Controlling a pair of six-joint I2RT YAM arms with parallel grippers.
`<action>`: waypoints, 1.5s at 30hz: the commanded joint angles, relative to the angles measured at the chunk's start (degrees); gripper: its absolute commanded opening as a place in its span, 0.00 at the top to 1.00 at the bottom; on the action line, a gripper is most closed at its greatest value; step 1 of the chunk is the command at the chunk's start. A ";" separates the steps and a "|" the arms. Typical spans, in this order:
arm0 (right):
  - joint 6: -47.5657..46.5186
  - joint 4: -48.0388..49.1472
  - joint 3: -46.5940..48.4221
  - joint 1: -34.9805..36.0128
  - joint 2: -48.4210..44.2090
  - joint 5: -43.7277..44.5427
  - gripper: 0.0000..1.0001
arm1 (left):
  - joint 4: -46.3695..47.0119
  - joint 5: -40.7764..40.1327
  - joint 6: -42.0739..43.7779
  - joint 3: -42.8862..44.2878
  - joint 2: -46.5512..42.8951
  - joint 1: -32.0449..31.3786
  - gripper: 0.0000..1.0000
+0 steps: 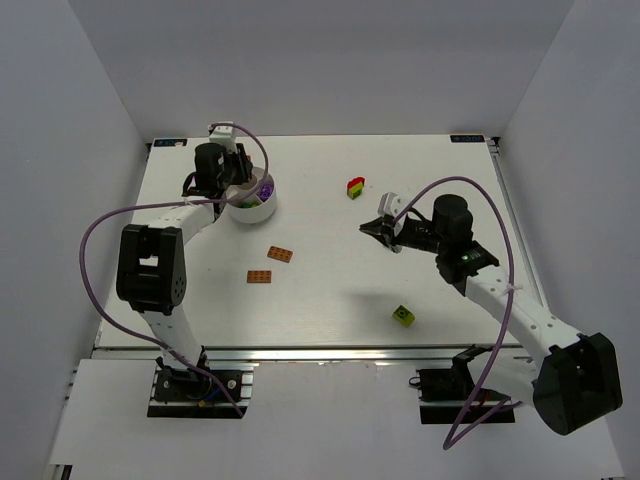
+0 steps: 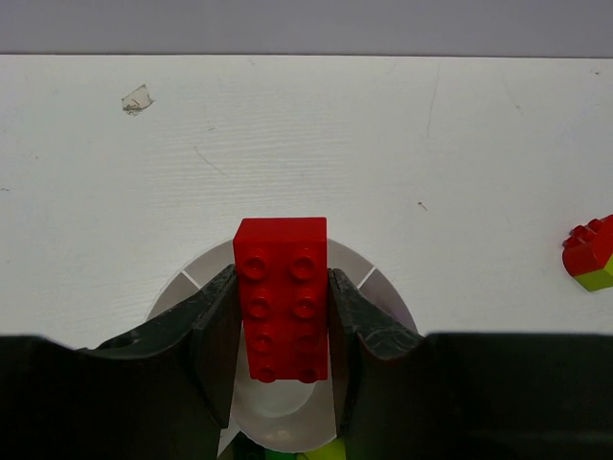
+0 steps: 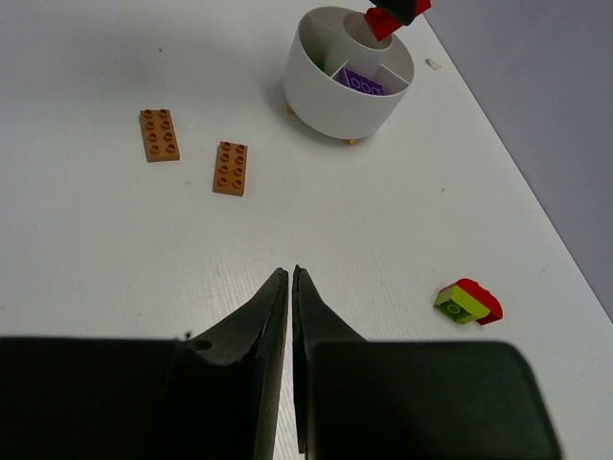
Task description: Sort the legos into containers by color
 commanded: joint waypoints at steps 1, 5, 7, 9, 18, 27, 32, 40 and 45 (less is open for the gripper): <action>1.29 1.99 1.09 -0.38 -1.45 -1.41 0.89 | 0.38 0.26 0.21 1.68 -1.11 0.26 1.00; 1.64 2.07 1.18 -0.73 -1.63 -1.85 0.87 | -0.93 0.08 -0.14 1.94 -1.37 0.35 0.90; 2.08 2.07 1.18 -1.08 -1.72 -2.37 0.86 | -1.55 -0.18 -0.40 1.94 -1.63 0.26 0.75; 2.26 2.25 1.18 -1.52 -1.81 -2.72 0.85 | -2.61 0.26 -0.32 1.94 -1.81 0.26 0.69; 3.66 2.34 1.36 -3.02 -2.68 -4.39 0.84 | -3.67 -0.88 -0.58 1.06 -3.47 0.26 0.05; 4.45 1.81 2.06 -3.46 -1.98 -4.14 0.75 | -4.28 0.70 -2.16 0.01 -10.85 0.26 0.02; 8.22 1.55 4.51 -3.46 2.58 0.16 0.41 | -2.62 1.58 -8.11 -5.08 -20.94 0.26 0.02; 24.12 -8.37 24.62 -3.81 26.36 15.19 0.34 | 3.80 8.85 -25.17 -20.20 -34.32 0.26 0.02; 22.04 -16.36 40.88 -3.81 38.78 18.98 0.18 | 5.74 12.48 -27.83 -25.65 -40.56 -0.88 0.02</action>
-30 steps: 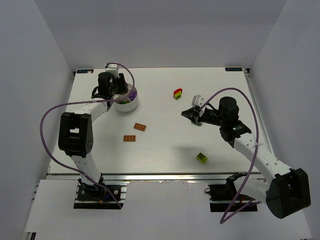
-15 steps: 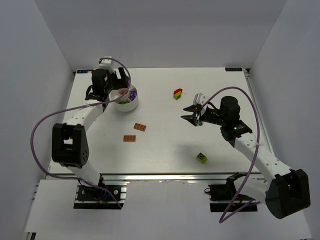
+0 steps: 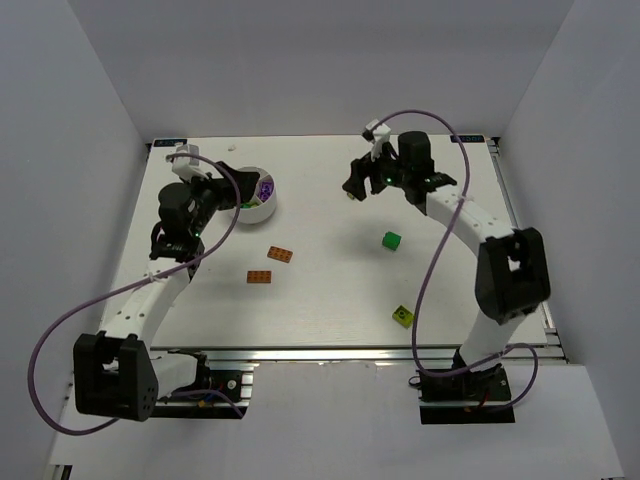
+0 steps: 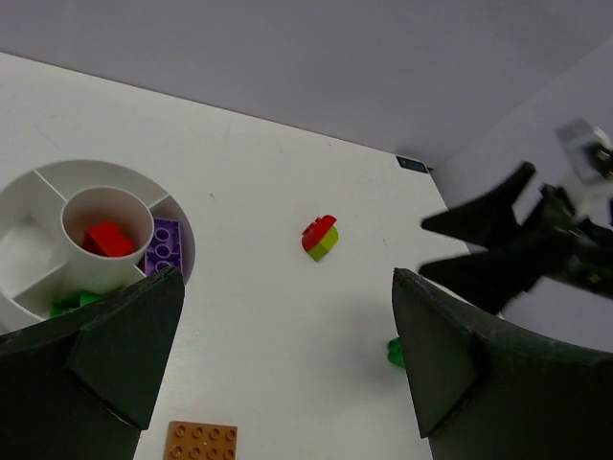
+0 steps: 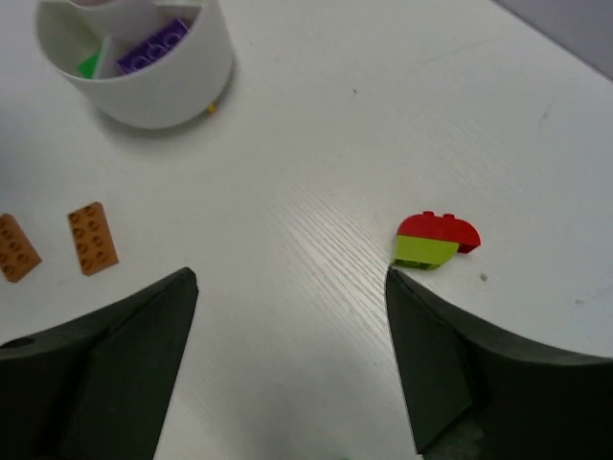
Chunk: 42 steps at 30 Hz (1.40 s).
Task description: Sort the legos into containers by color
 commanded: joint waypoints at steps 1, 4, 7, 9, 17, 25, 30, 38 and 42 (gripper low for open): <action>0.72 -8.29 10.12 -0.22 8.14 5.76 0.13 | 2.35 2.73 -3.02 -2.27 -4.98 -1.40 0.02; 0.37 -15.06 17.08 -0.22 13.52 8.75 0.11 | 0.43 3.51 -0.73 -1.40 -6.66 -3.25 0.02; -1.81 -20.67 16.66 -0.23 13.20 10.16 0.11 | 0.68 3.25 -0.99 -1.30 -6.92 -4.31 0.02; -4.72 -21.84 13.77 -0.22 10.83 11.56 0.11 | 1.29 4.21 -2.65 -1.48 -6.40 -4.49 0.02; -34.04 -29.81 1.97 -0.40 -0.61 8.86 0.11 | 1.47 4.66 -3.55 -1.48 -6.83 -4.40 0.02; -38.39 -36.69 6.63 -0.40 7.64 13.50 0.24 | -0.20 2.46 -1.34 -1.39 -6.31 -4.49 0.02; -38.74 -35.20 3.48 -0.40 7.13 16.13 0.22 | 0.07 2.90 -1.34 -1.39 -6.05 -4.49 0.02; -39.97 -32.31 -1.54 -1.19 5.54 16.75 0.16 | 0.24 3.69 -1.61 -1.31 -5.78 -4.49 0.02; -40.85 -30.55 -4.00 -2.15 5.46 16.23 0.17 | 0.24 3.78 -1.61 -1.31 -5.69 -4.49 0.02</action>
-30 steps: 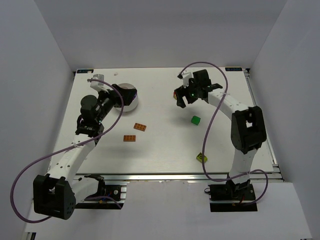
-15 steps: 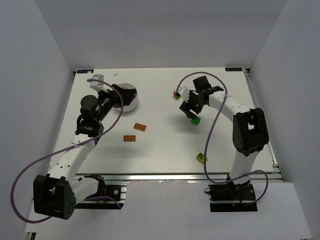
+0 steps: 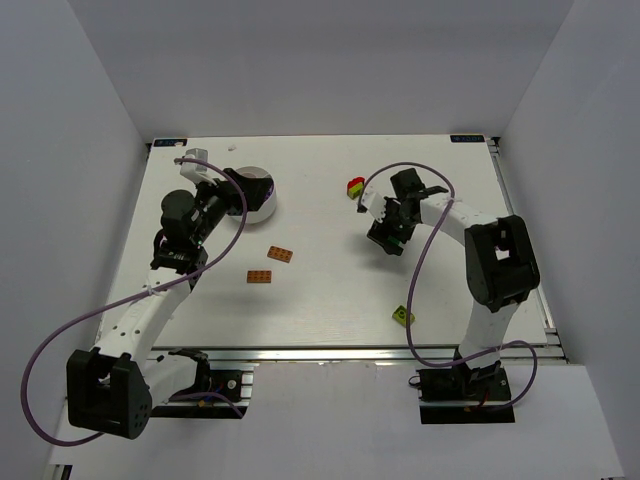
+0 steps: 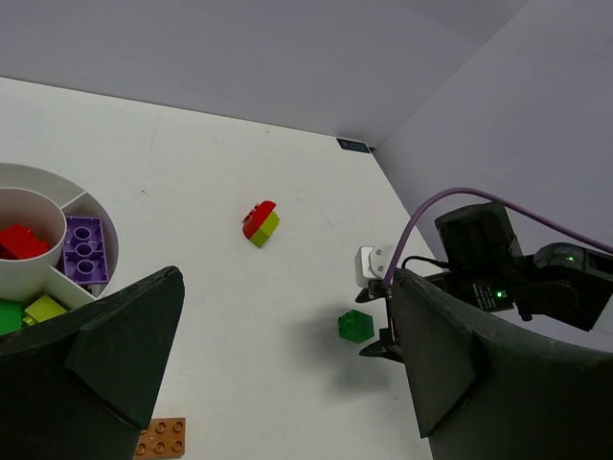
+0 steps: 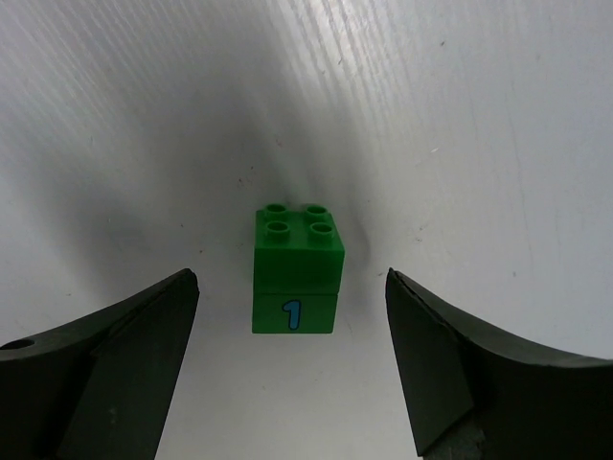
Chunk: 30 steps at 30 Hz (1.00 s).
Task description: Sort the legos into containers by color
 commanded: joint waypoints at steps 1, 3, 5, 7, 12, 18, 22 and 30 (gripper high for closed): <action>-1.69 2.68 -1.97 -1.54 -2.54 -0.65 0.17 | 0.20 0.61 0.41 0.99 -0.08 -0.09 0.02; -2.12 3.12 -2.85 -2.07 -2.72 -1.35 0.18 | 0.29 0.78 0.14 1.08 0.10 -0.09 0.02; -2.48 3.65 -3.46 -2.51 -2.72 -2.23 0.19 | 0.37 1.13 -0.03 1.08 0.36 -0.09 0.02; -2.92 5.14 -4.43 -2.87 -2.98 -2.58 0.21 | 0.37 1.31 -0.12 1.08 0.45 -0.09 0.02; -3.09 7.68 -5.66 -3.39 -3.07 -6.19 0.30 | 0.37 1.49 -0.12 1.16 0.63 -0.01 0.02; -3.18 8.57 -5.66 -3.40 -2.11 -7.33 0.39 | 0.64 2.19 -0.30 1.16 0.80 -0.09 0.02; -3.18 7.34 -5.40 -3.48 -2.02 -7.60 0.50 | 0.99 2.98 -0.65 1.16 1.07 -0.09 0.02; -3.36 7.60 -6.98 -3.57 -3.42 -7.95 0.50 | 2.66 6.58 -1.70 1.43 2.82 -0.44 0.02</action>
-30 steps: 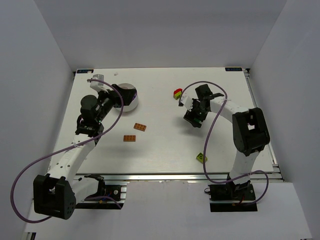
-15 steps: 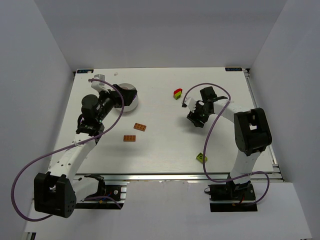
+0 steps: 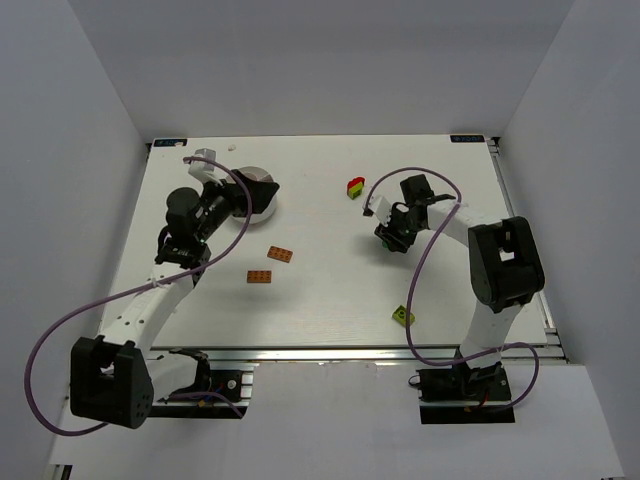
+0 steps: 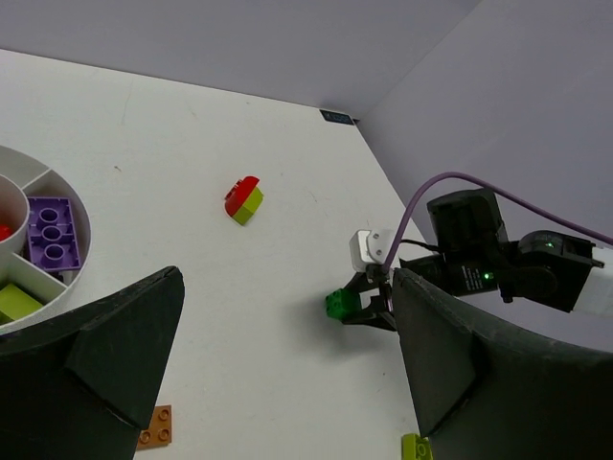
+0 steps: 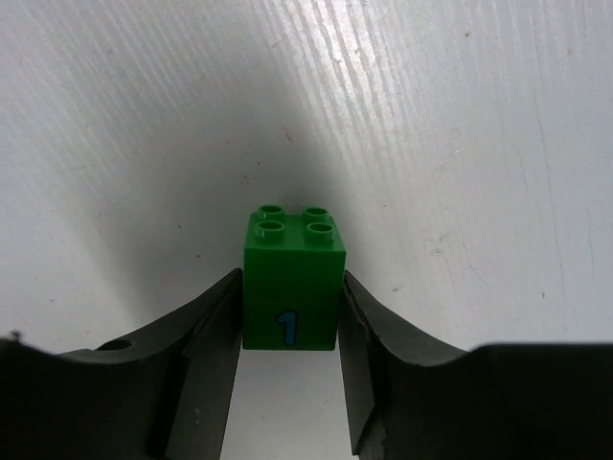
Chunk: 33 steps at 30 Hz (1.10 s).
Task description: Sort the legos into containers by color
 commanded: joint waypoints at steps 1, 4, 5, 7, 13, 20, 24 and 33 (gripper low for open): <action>-0.69 0.06 -0.60 -0.31 -2.62 -1.83 0.53 | 1.87 3.50 -0.63 1.51 0.42 -0.81 0.02; -0.87 -0.82 -0.60 -0.31 -2.96 -2.88 0.62 | 0.91 5.95 0.15 2.65 2.26 -2.74 0.02; -0.95 -0.64 -0.95 -0.31 -4.18 -4.19 0.65 | 0.38 6.49 0.51 3.01 3.75 -3.45 0.02; -0.52 -0.29 -2.26 -0.31 -6.12 -6.04 0.68 | -1.29 7.46 1.30 4.24 5.34 -5.90 0.02; 2.56 -0.47 -5.07 0.21 -16.49 -15.70 1.00 | 0.02 12.03 0.43 4.42 10.17 -10.39 0.02; 11.60 3.48 -6.85 4.95 -30.20 -24.76 1.00 | 4.59 15.19 -2.12 3.36 11.14 -12.77 0.07; 19.94 2.53 -3.17 11.89 -30.74 -20.03 1.00 | 7.75 17.04 -4.23 2.40 10.71 -13.47 0.07; 21.99 8.66 -5.07 19.28 -32.05 -12.74 1.00 | 9.26 20.20 -8.54 3.00 11.93 -14.26 0.15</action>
